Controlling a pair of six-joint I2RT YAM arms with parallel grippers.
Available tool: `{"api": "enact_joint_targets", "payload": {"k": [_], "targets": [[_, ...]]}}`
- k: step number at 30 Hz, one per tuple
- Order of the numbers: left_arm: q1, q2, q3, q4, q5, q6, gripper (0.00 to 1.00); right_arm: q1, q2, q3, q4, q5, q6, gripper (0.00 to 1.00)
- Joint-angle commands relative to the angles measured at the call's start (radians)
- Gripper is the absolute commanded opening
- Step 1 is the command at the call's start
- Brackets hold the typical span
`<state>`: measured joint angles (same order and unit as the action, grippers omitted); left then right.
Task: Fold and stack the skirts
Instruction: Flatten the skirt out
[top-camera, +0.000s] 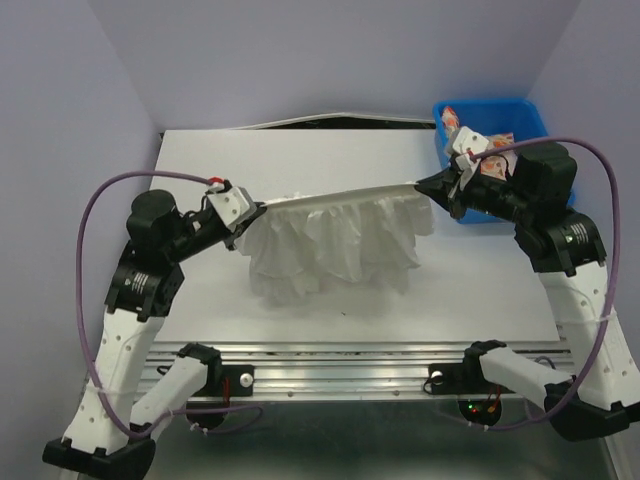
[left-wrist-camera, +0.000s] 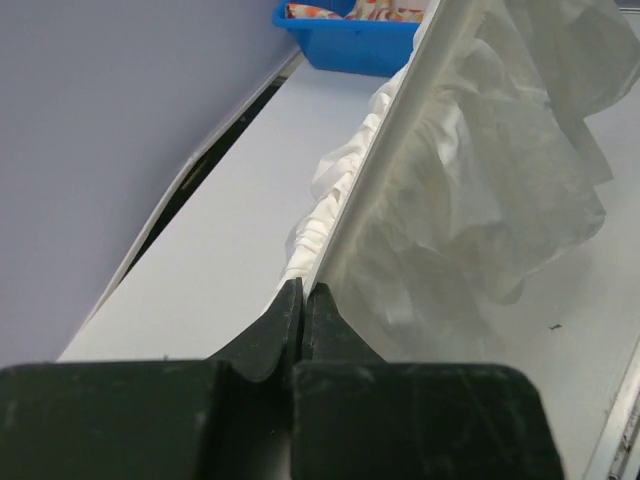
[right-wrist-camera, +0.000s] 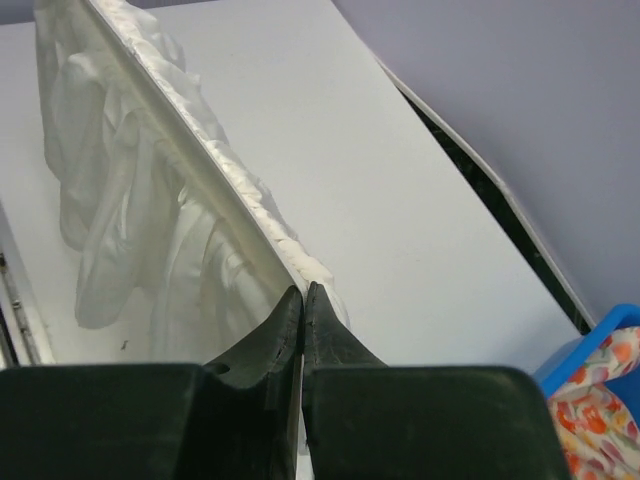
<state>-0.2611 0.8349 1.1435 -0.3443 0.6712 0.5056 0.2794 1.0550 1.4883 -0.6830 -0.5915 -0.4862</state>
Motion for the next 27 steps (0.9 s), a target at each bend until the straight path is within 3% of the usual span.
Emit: {"api": "enact_joint_targets", "payload": {"k": [1,6,11,15,19,22,27], "targets": [[0.033,-0.153,-0.053,-0.12,-0.027,0.048,0.0,-0.037,-0.099,-0.002,-0.114,0.052,0.004,0.01],[0.033,-0.237,-0.085,-0.196,-0.039,0.05,0.0,-0.037,-0.139,0.015,-0.19,0.05,0.035,0.01],[0.033,-0.232,-0.097,-0.203,-0.033,0.063,0.0,-0.037,-0.119,-0.038,-0.142,0.061,0.063,0.01],[0.033,-0.178,-0.155,-0.063,-0.07,0.018,0.0,-0.037,-0.06,-0.12,0.006,0.091,0.075,0.01],[0.033,0.003,-0.205,0.144,-0.198,-0.023,0.0,-0.037,0.084,-0.174,0.193,0.169,0.071,0.01],[0.033,0.143,-0.173,0.315,-0.235,0.03,0.0,-0.037,0.212,-0.11,0.338,0.24,0.055,0.01],[0.052,0.573,0.123,0.456,-0.318,0.068,0.0,-0.046,0.552,0.152,0.531,0.344,0.06,0.01]]}}
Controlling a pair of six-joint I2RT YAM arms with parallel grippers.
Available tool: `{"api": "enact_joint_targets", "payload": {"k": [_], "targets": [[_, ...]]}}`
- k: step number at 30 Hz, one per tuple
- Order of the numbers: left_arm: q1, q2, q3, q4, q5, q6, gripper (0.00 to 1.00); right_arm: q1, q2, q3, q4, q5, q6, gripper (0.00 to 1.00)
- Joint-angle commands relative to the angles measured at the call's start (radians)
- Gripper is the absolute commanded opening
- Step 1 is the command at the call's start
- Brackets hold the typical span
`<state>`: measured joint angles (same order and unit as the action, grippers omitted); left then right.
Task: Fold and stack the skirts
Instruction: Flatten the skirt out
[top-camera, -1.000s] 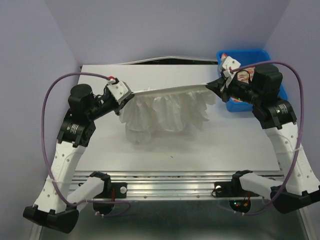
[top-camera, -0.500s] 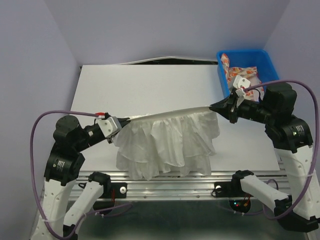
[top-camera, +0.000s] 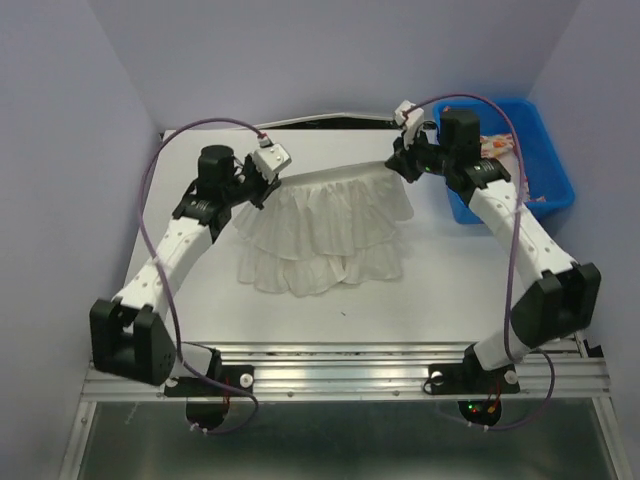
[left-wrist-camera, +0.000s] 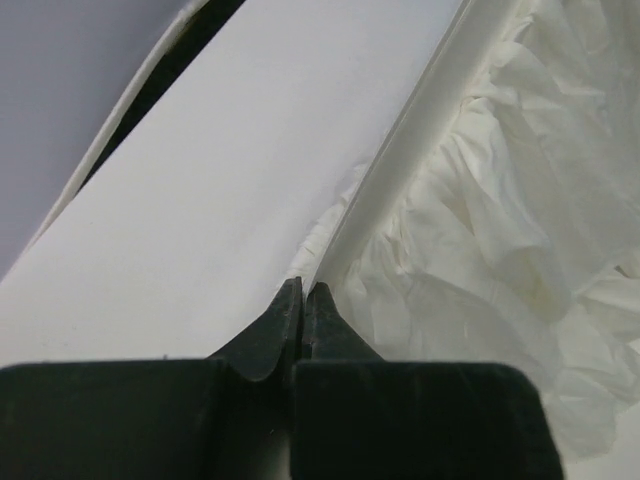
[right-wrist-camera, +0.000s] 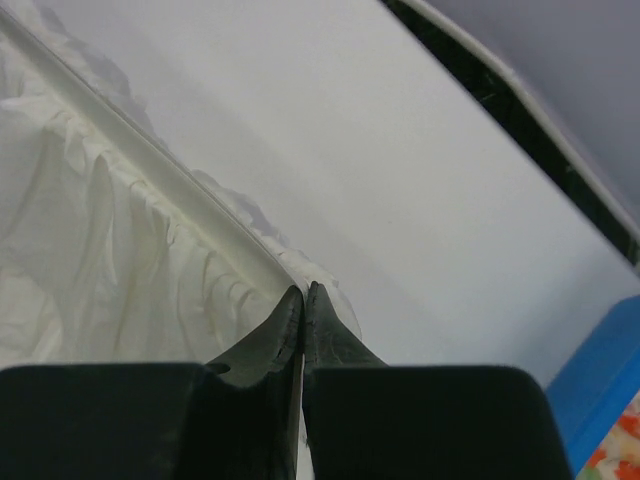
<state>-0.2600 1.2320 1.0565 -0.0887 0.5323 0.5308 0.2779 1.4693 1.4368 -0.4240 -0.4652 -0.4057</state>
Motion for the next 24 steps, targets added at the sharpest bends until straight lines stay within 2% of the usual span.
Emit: {"api": "enact_joint_targets", "payload": {"k": [1,2,4,6,8,9,10,12,13,15,16,17,18,21,22,24], "targets": [[0.062,0.24,0.364,0.208,-0.184,0.037,0.0,-0.045,0.184,0.259,0.319,0.227,-0.016,0.01],[0.083,0.353,0.441,0.208,-0.18,0.038,0.0,-0.045,0.225,0.355,0.344,0.234,-0.027,0.01],[0.096,0.444,0.619,0.245,-0.193,0.044,0.0,-0.055,0.339,0.443,0.385,0.231,-0.045,0.01],[0.107,0.535,0.725,0.3,-0.186,0.078,0.0,-0.055,0.431,0.542,0.424,0.234,-0.067,0.01],[0.107,0.596,0.754,0.335,-0.174,0.119,0.0,-0.055,0.468,0.565,0.497,0.246,-0.097,0.01],[0.107,0.606,0.755,0.352,-0.161,0.142,0.0,-0.055,0.474,0.495,0.549,0.25,-0.108,0.01],[0.107,0.613,0.72,0.4,-0.141,0.165,0.0,-0.055,0.471,0.429,0.714,0.252,-0.126,0.01],[0.102,0.62,0.648,0.455,-0.123,0.253,0.0,-0.055,0.47,0.243,0.862,0.228,-0.186,0.01],[0.099,0.613,0.548,0.527,-0.123,0.283,0.0,-0.055,0.471,0.178,0.999,0.218,-0.208,0.01],[0.097,0.589,0.414,0.622,-0.12,0.377,0.0,-0.055,0.479,0.043,1.137,0.194,-0.294,0.01],[0.097,0.577,0.255,0.732,-0.123,0.412,0.0,-0.055,0.483,-0.099,1.279,0.188,-0.323,0.01],[0.091,0.557,0.17,0.785,-0.132,0.493,0.0,-0.045,0.49,-0.172,1.335,0.169,-0.406,0.01],[0.088,0.549,0.016,0.876,-0.143,0.539,0.0,-0.045,0.493,-0.325,1.448,0.155,-0.445,0.01],[0.081,0.514,-0.192,1.01,-0.152,0.662,0.04,-0.045,0.497,-0.554,1.606,0.073,-0.617,0.01],[0.077,0.488,-0.311,1.079,-0.16,0.679,0.04,-0.045,0.49,-0.687,1.669,0.018,-0.683,0.01],[0.073,0.449,-0.413,1.122,-0.154,0.713,0.04,-0.045,0.467,-0.804,1.714,-0.03,-0.731,0.01]]}}
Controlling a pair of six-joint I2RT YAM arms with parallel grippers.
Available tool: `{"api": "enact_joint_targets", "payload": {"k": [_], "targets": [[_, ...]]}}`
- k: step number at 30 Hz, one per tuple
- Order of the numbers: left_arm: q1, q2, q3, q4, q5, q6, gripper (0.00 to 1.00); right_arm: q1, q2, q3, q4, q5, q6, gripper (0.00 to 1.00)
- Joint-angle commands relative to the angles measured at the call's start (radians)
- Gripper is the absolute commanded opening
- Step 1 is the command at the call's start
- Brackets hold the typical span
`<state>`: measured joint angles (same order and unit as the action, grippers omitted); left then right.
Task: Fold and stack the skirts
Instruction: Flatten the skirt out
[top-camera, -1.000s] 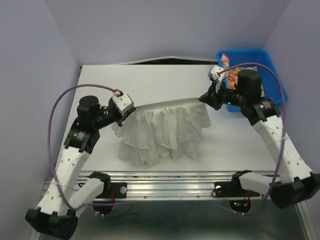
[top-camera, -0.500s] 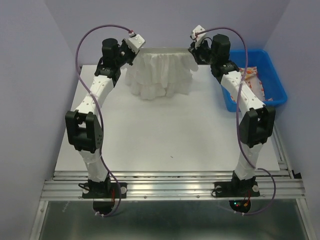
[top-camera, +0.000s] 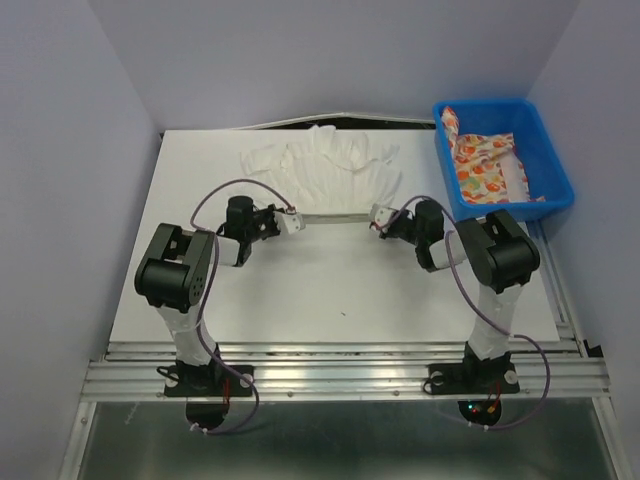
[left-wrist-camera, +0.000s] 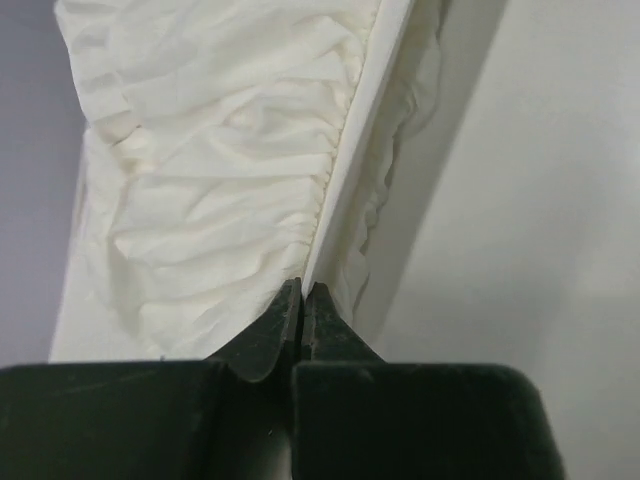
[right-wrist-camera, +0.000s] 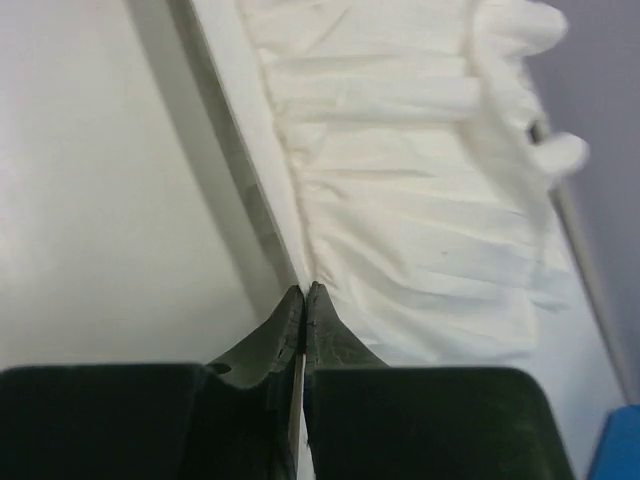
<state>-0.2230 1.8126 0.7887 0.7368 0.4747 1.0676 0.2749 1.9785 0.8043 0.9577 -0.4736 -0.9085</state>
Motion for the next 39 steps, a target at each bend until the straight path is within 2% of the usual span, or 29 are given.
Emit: {"api": "enact_joint_targets", "payload": {"k": [1,3,6,8,11,12,14,15,17,18,20,22,24,25,27,28,29,30,31,32,33,34,35,36,37,38,39], "targets": [[0.036,-0.178,-0.231,0.314,-0.082,0.205,0.05,-0.033,-0.081,-0.262,0.348,-0.061,-0.254,0.01],[0.034,-0.229,-0.293,0.268,-0.076,0.216,0.04,-0.032,-0.125,-0.333,0.339,-0.086,-0.291,0.01],[0.034,-0.352,-0.365,0.135,-0.042,0.255,0.04,-0.032,-0.249,-0.437,0.23,-0.137,-0.351,0.01],[0.033,-0.459,-0.408,-0.058,-0.009,0.267,0.07,-0.032,-0.381,-0.468,-0.043,-0.181,-0.403,0.01],[0.025,-0.61,-0.439,-0.207,0.044,0.322,0.16,-0.032,-0.562,-0.456,-0.332,-0.235,-0.487,0.01],[0.024,-0.645,-0.448,-0.332,0.056,0.345,0.18,-0.032,-0.599,-0.452,-0.47,-0.244,-0.503,0.03],[0.017,-0.743,-0.448,-0.474,0.087,0.411,0.35,-0.032,-0.699,-0.445,-0.61,-0.263,-0.6,0.12],[0.016,-0.774,-0.448,-0.538,0.094,0.458,0.47,-0.032,-0.731,-0.447,-0.67,-0.264,-0.622,0.23],[0.01,-0.869,-0.46,-0.677,0.11,0.492,0.6,-0.032,-0.799,-0.444,-0.865,-0.279,-0.729,0.32],[0.008,-0.897,-0.47,-0.756,0.113,0.538,0.63,-0.032,-0.866,-0.438,-1.039,-0.284,-0.772,0.44],[0.007,-0.987,-0.477,-0.833,0.114,0.566,0.7,-0.032,-0.935,-0.444,-1.175,-0.298,-0.875,0.65],[0.007,-1.045,-0.464,-0.946,0.128,0.574,0.71,-0.032,-1.056,-0.451,-1.317,-0.316,-0.899,0.83],[0.007,-1.116,-0.421,-1.051,0.145,0.546,0.71,-0.032,-1.144,-0.448,-1.381,-0.332,-0.854,0.92],[0.005,-1.136,-0.404,-1.071,0.165,0.531,0.71,-0.032,-1.184,-0.444,-1.389,-0.341,-0.827,0.94],[0.005,-1.164,-0.369,-1.079,0.176,0.41,0.71,-0.032,-1.271,-0.413,-1.386,-0.333,-0.697,0.95],[0.005,-1.159,-0.327,-1.076,0.182,0.369,0.7,-0.032,-1.282,-0.396,-1.34,-0.32,-0.62,0.96],[0.005,-1.133,-0.303,-1.073,0.182,0.288,0.67,-0.032,-1.267,-0.375,-1.302,-0.277,-0.451,0.95],[0.005,-1.11,-0.278,-1.065,0.182,0.24,0.64,-0.032,-1.239,-0.351,-1.259,-0.246,-0.356,0.92],[0.004,-1.043,-0.222,-1.053,0.183,0.188,0.58,-0.032,-1.197,-0.277,-1.17,-0.17,-0.269,0.9],[0.002,-0.995,-0.186,-1.05,0.185,0.076,0.55,-0.032,-1.076,-0.225,-1.139,-0.13,-0.098,0.87],[0.001,-0.949,-0.151,-1.047,0.183,0.019,0.54,-0.032,-1.004,-0.162,-1.127,-0.094,-0.017,0.83],[-0.002,-0.896,-0.075,-1.044,0.183,-0.039,0.49,-0.032,-0.927,-0.007,-1.154,-0.067,0.049,0.73],[-0.006,-0.78,-0.031,-1.045,0.182,-0.093,0.47,-0.032,-0.847,0.083,-1.197,-0.038,0.197,0.68],[-0.012,-0.723,0.007,-1.047,0.174,-0.195,0.46,-0.032,-0.696,0.163,-1.233,-0.036,0.268,0.66],[-0.019,-0.661,0.096,-1.044,0.157,-0.246,0.45,-0.032,-0.62,0.24,-1.313,-0.03,0.331,0.58],[-0.035,-0.544,0.142,-1.045,0.144,-0.292,0.45,-0.032,-0.551,0.382,-1.35,-0.03,0.449,0.54],[-0.044,-0.488,0.188,-1.027,0.122,-0.386,0.43,-0.032,-0.433,0.438,-1.408,-0.036,0.479,0.52]]}}
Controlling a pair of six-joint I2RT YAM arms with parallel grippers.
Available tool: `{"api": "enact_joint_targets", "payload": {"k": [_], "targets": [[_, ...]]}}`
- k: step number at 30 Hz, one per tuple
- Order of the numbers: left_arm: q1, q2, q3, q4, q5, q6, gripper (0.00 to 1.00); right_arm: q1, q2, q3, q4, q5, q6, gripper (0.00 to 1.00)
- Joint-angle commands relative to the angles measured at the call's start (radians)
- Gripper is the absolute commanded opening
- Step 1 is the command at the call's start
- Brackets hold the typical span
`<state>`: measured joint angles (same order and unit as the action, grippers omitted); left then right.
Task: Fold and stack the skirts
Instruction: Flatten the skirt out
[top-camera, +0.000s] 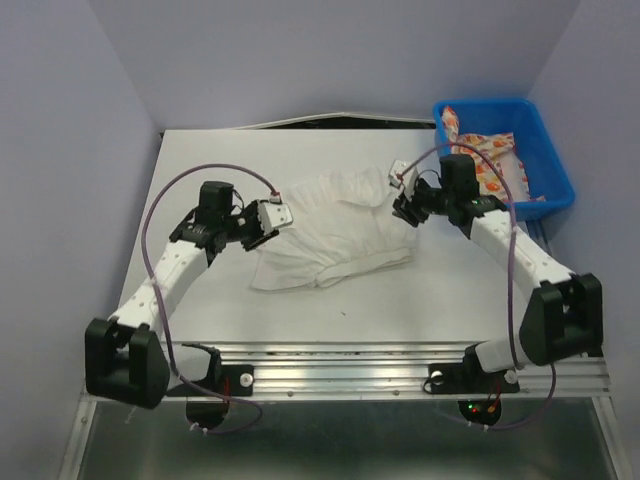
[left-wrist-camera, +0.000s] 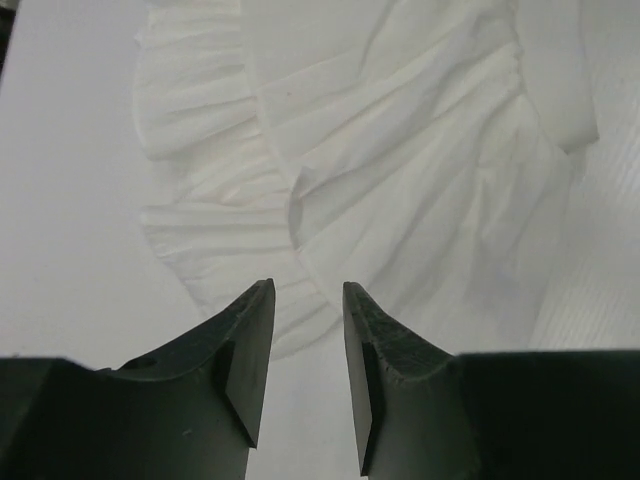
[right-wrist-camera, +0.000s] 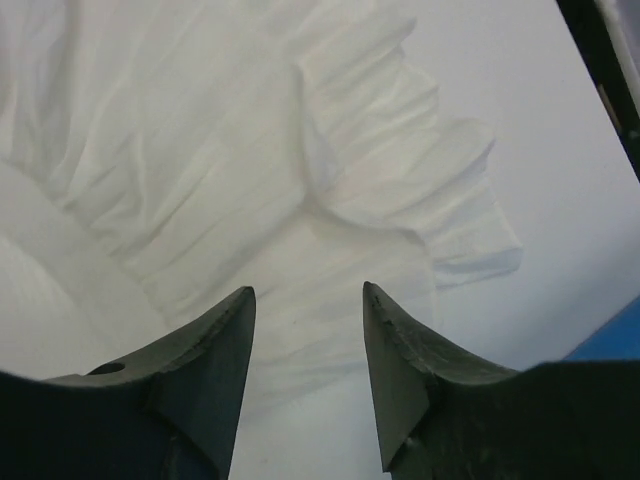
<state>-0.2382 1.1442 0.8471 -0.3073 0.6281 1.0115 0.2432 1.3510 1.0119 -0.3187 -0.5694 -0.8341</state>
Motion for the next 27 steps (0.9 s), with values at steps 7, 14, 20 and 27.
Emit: {"api": "enact_joint_targets", "payload": {"k": [7,14,20,27], "targets": [[-0.064,0.668,0.626,0.028,-0.24,-0.494,0.4,0.044,0.476,0.392,-0.213,0.176,0.52,0.48],[-0.108,0.947,0.77,-0.078,-0.373,-0.383,0.28,0.053,0.542,0.338,-0.229,0.345,0.51,0.52],[-0.153,0.778,0.379,-0.069,-0.453,-0.188,0.23,0.053,0.642,0.384,-0.24,0.41,0.458,0.56],[-0.236,0.432,-0.015,-0.176,-0.371,-0.087,0.22,0.103,0.714,0.454,-0.166,0.379,0.348,0.62]]}}
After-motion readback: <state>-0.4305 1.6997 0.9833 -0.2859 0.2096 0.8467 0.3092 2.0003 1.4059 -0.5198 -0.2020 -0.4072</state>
